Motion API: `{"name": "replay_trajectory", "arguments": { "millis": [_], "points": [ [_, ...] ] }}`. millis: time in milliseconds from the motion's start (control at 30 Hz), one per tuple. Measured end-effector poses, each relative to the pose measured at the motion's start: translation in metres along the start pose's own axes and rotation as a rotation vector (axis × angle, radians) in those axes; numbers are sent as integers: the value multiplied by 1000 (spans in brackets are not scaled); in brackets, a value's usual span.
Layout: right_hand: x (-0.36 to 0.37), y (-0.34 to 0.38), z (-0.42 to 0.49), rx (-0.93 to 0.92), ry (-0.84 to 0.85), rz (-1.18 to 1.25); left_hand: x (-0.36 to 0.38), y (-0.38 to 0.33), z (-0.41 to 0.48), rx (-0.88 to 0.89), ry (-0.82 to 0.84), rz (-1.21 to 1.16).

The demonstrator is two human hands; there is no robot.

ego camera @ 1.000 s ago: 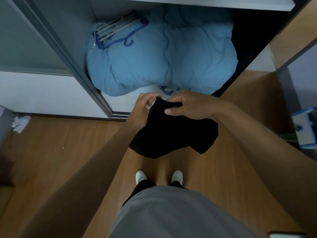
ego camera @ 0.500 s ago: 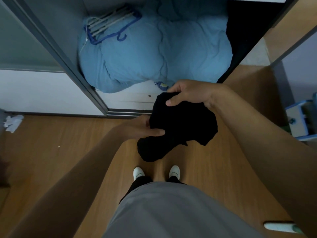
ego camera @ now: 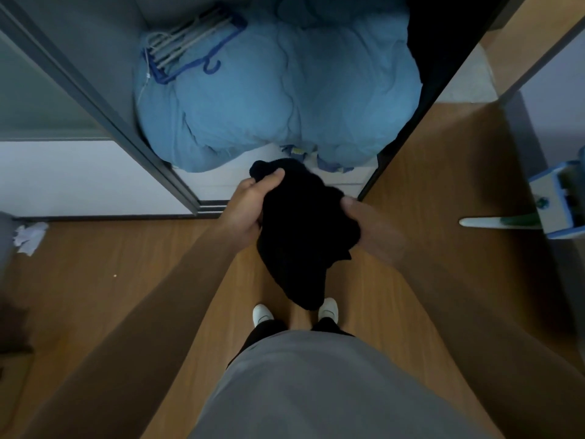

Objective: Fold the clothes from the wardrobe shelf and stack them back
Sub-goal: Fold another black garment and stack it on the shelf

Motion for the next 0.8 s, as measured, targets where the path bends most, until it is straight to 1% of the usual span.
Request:
{"name": "replay_trajectory", "arguments": {
  "millis": [33, 67, 133, 167, 233, 300, 333, 400, 433, 467, 500, 533, 600, 633, 700, 800],
  "points": [
    [-3, 4, -1, -39, -97, -205, -1, 0, 0, -5, -11, 26],
    [-7, 7, -1, -70, -188, -339, -3, 0, 0, -7, -26, 56],
    [-14, 16, -5, -97, -296, -411, -8, -3, 1, 9, -76, 145],
    [-16, 20, -6, -94, -305, -420, -12, -5, 2, 23, -103, 215],
    [-15, 29, -11, -66, -262, -460, -19, -9, 3, 38, -129, 383],
    [-15, 44, -11, -63, -218, -421, -21, -11, 3, 25, -96, 486],
    [-17, 52, -11, -73, -219, -330, -20, -11, 2, 10, -61, 485],
    [-26, 70, -11, -141, -232, -41, -15, -14, -1, -15, 18, 356],
    [-30, 75, -12, -183, -195, 105, -12, -16, -2, -18, 55, 256],
    [-31, 77, -13, -203, -128, 194, -8, -19, -4, -12, 86, 166],
    [-28, 73, -15, -187, -71, 185, -5, -22, -4, 0, 107, 102],
    [-26, 64, -16, -146, -50, 82, -2, -25, -4, 12, 118, 68],
    [-21, 45, -16, -70, -70, -195, 3, -29, -4, 23, 109, 93],
    [-21, 40, -15, -68, -114, -252, 4, -31, -4, 30, 89, 137],
    [-19, 39, -16, -116, -158, -210, 3, -36, -3, 73, 44, 193],
    [-16, 45, -17, -139, -128, -120, -3, -42, -3, 130, -5, 136]
  ]
}}
Point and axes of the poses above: each hand's wrist, its own z-axis towards the middle knuckle, its own x-axis out of the palm, y = z × x, the point moved 6 cm from there along z, towards the middle knuckle, and after that the axes turned 4 degrees about y, right-handed, at the moved point
